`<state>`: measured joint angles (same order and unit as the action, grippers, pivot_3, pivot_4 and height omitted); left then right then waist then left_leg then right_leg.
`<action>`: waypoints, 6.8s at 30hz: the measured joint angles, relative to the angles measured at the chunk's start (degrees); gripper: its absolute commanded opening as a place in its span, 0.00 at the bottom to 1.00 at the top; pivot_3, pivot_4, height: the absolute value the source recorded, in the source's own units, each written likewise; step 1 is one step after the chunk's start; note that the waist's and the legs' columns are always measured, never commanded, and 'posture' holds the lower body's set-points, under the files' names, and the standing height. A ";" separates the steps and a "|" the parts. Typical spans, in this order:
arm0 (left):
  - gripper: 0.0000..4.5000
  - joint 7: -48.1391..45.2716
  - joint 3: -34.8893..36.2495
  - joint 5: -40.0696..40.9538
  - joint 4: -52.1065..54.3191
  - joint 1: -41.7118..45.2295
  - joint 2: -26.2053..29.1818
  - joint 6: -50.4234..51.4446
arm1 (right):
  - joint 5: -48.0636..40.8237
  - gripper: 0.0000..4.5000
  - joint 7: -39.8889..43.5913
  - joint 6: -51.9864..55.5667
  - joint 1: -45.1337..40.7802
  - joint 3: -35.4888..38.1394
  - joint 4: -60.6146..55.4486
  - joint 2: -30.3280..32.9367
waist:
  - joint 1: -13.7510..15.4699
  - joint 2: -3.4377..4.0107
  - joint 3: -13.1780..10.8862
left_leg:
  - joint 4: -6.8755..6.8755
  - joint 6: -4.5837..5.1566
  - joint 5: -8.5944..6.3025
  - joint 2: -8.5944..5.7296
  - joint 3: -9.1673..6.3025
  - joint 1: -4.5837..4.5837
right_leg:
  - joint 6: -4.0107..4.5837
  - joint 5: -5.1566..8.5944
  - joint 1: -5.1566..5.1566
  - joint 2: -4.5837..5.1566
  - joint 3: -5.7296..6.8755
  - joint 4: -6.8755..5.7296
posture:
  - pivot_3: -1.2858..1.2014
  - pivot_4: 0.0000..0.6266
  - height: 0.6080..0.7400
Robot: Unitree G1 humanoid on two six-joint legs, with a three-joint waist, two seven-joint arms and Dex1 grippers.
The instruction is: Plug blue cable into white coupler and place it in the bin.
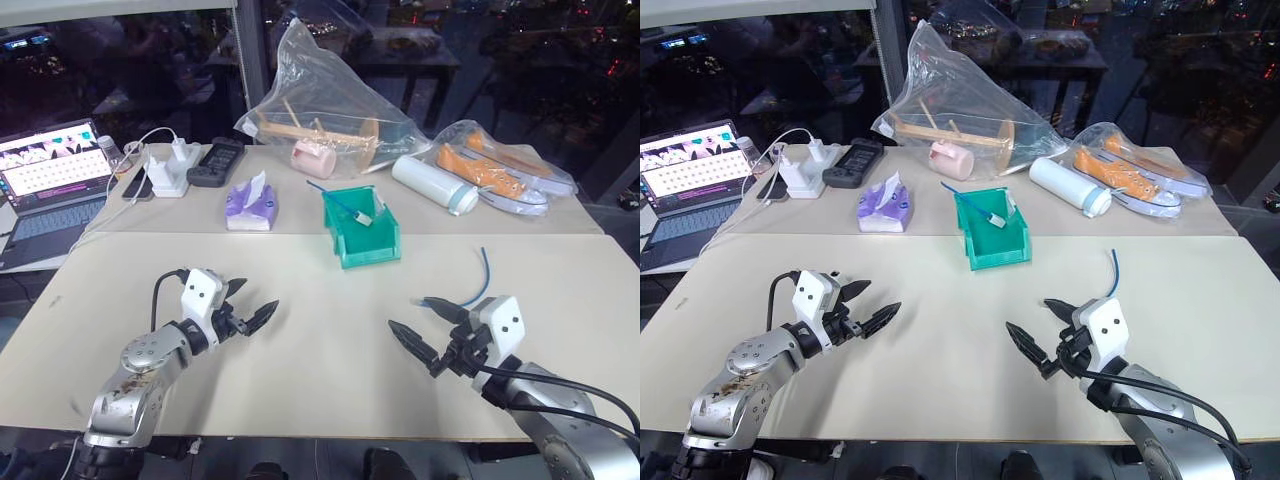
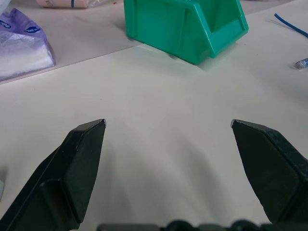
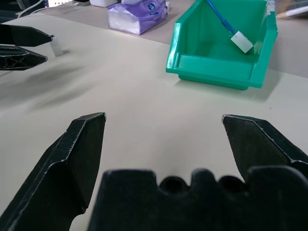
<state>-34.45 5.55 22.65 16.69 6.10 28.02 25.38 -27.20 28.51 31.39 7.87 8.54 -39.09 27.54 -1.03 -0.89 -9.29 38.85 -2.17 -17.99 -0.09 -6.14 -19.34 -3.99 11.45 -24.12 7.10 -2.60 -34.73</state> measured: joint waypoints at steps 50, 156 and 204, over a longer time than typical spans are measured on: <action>1.00 -32.89 -29.22 -13.88 -15.54 21.70 4.59 -16.34 | 17.44 0.51 35.97 0.53 -32.89 -30.75 23.88 8.81 | -1.30 -0.06 -0.33 | 0.16 -0.03 0.13 0.02 0.08 -0.43 | -0.15 -0.27 -0.14 -0.06 -0.01 0.49 | 0.52 0.24 1.00; 0.98 -4.80 19.98 9.64 -2.02 -7.35 2.03 5.28 | -70.87 0.00 -51.05 5.33 -14.70 -10.44 6.33 -3.44 | -1.09 0.01 -0.24 | -0.05 0.53 -0.18 0.07 -0.13 0.03 | 0.18 0.17 -0.16 -0.16 0.03 -0.19 | 0.52 0.24 1.00; 0.98 -24.84 0.95 -14.99 -79.19 33.20 11.00 -40.46 | -63.62 0.00 -51.65 5.47 -13.27 -11.64 -0.84 -1.09 | -1.20 -0.13 -0.16 | 0.01 0.61 -0.21 0.06 -0.15 0.11 | 0.16 0.15 -0.04 -0.18 0.08 -0.27 | 0.52 0.24 1.00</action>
<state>-59.30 6.50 7.65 -62.50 39.30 39.02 -15.08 -90.82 -23.15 36.86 -5.41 -3.10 -39.93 26.45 -2.22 -1.02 -9.45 38.86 -1.56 -18.20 -0.03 -6.29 -19.23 -3.84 11.59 -24.17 6.92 -2.53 -35.00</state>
